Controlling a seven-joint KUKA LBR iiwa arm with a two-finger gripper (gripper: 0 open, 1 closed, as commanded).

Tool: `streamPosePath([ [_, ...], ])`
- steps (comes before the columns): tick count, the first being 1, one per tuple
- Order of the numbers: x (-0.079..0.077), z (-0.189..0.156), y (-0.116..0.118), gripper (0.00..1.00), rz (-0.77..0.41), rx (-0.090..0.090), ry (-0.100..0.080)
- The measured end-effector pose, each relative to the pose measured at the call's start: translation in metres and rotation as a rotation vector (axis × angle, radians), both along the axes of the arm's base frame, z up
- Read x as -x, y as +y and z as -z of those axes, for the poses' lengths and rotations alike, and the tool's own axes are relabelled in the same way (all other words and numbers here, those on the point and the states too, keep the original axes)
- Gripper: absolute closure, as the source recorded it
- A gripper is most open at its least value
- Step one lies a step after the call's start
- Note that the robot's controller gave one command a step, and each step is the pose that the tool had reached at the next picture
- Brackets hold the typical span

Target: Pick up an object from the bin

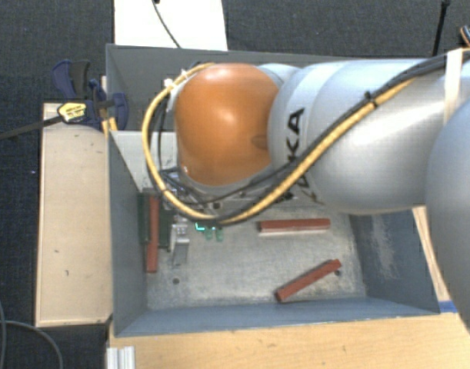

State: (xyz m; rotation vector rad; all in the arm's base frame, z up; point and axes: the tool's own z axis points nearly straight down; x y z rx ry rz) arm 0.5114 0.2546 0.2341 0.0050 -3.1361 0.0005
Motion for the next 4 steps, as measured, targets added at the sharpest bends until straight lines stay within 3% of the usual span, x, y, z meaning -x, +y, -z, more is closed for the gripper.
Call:
streamPosePath([
  [1,0.003,0.081,-0.100,0.00,0.081,0.005,0.000],
  [2,-0.040,0.157,-0.160,0.00,0.129,0.003,-0.003],
  [3,-0.022,0.139,-0.240,0.00,0.418,0.003,-0.004],
  [4,-0.080,0.164,-0.237,0.00,0.458,-0.001,-0.010],
])
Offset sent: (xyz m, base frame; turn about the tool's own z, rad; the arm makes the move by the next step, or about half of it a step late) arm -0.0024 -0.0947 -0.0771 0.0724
